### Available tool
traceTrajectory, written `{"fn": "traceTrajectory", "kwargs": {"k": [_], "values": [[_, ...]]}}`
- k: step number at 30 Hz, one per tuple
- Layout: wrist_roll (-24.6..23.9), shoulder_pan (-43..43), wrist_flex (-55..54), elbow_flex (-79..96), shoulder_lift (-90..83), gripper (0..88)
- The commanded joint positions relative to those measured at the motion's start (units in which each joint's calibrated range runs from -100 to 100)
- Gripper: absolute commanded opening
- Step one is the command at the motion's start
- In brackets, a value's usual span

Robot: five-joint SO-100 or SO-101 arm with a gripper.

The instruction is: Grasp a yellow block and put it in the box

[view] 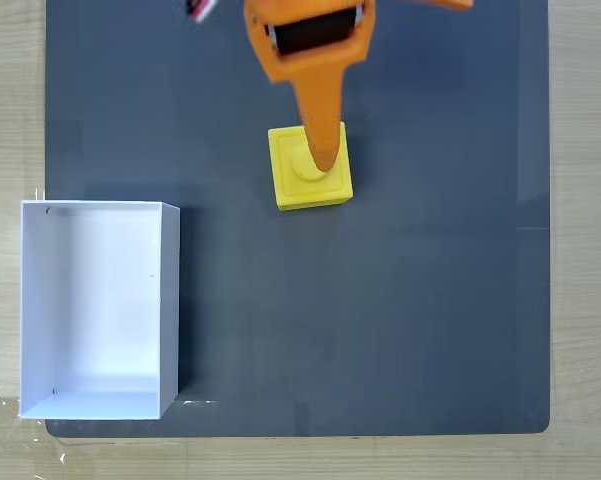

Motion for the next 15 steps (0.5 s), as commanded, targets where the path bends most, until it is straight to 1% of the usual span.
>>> {"fn": "traceTrajectory", "kwargs": {"k": [1,7,15], "values": [[0.24,-0.46,1.38,-5.01,4.97,46.5],[-0.23,-0.54,0.16,-7.54,14.97,46.6],[-0.23,-1.72,-8.05,-8.18,23.45,46.6]]}}
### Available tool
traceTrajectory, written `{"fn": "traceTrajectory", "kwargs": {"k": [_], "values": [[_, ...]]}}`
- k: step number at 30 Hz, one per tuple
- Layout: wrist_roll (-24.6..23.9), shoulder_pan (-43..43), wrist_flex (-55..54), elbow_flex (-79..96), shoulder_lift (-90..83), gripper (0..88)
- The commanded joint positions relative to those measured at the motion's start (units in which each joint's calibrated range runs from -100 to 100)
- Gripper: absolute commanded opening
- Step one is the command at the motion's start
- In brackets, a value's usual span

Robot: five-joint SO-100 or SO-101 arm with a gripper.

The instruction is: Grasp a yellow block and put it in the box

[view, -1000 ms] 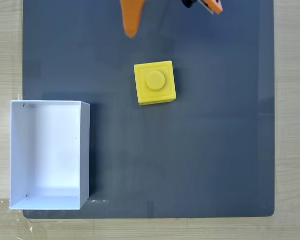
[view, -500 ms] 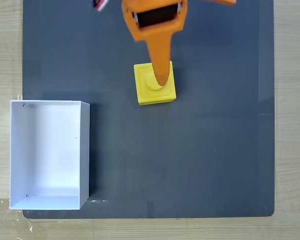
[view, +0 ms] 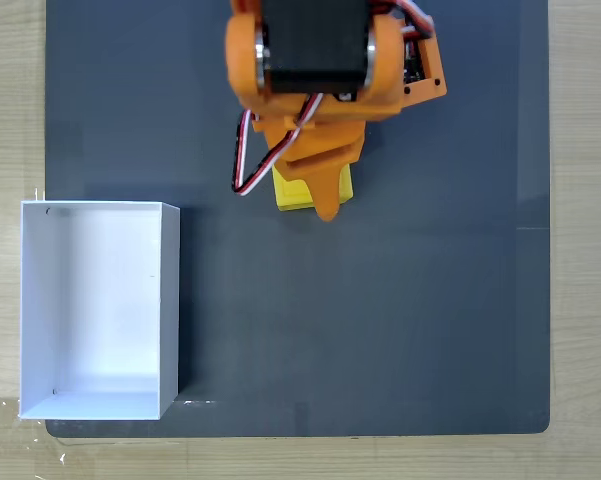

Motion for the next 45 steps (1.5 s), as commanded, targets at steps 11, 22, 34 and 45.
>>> {"fn": "traceTrajectory", "kwargs": {"k": [11,22,34,45], "values": [[-0.07,-2.40,-4.69,-2.48,6.28,45.8],[-0.07,-1.81,-4.69,-2.57,6.03,24.1],[-0.60,-2.15,-2.42,-16.41,-1.09,24.1],[-11.82,9.89,-17.43,-29.71,-7.62,24.0]]}}
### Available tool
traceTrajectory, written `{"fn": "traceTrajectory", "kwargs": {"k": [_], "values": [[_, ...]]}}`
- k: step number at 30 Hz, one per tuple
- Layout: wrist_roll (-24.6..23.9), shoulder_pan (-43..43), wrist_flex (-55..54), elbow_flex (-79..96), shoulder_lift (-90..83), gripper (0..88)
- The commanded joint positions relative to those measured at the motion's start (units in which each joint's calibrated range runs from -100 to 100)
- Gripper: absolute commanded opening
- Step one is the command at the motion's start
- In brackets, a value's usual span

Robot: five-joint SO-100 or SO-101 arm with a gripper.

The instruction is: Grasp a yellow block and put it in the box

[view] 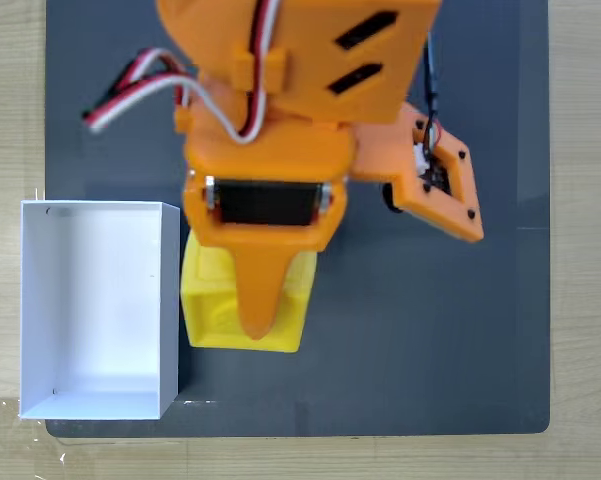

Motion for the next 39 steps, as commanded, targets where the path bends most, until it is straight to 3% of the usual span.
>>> {"fn": "traceTrajectory", "kwargs": {"k": [1,10,23,39], "values": [[-1.89,5.30,-6.28,-3.42,-2.90,24.0],[-1.37,13.04,-19.46,-4.51,7.19,24.0],[0.57,14.14,-19.11,-15.27,23.04,24.0],[2.46,19.02,-18.94,-16.18,30.75,24.0]]}}
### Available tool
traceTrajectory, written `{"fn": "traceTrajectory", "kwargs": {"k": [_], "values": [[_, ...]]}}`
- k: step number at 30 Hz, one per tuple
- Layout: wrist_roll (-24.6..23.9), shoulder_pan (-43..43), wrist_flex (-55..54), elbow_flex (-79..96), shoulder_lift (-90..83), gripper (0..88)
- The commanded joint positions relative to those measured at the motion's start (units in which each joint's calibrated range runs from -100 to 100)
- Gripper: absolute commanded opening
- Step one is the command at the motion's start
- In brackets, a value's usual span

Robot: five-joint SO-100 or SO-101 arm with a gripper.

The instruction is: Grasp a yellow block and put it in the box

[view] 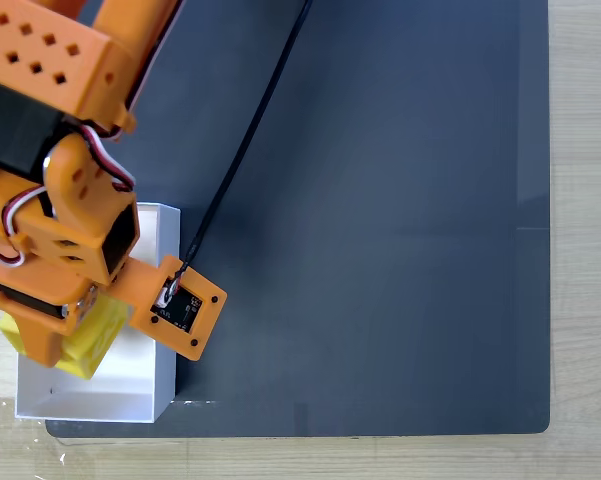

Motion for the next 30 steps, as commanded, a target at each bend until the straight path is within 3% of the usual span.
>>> {"fn": "traceTrajectory", "kwargs": {"k": [1,5,10,14,23,27,30], "values": [[2.24,0.32,0.28,-3.53,-0.27,24.1],[4.45,-0.10,2.11,-3.71,0.07,25.1],[5.92,-0.19,2.99,-2.99,0.07,39.4],[6.70,-0.69,4.91,-3.44,-0.18,44.2],[6.02,-2.96,5.26,-5.61,-8.06,44.0],[0.78,-4.48,7.70,-4.98,-17.38,42.5],[-3.47,-5.57,14.16,-2.63,-25.18,31.5]]}}
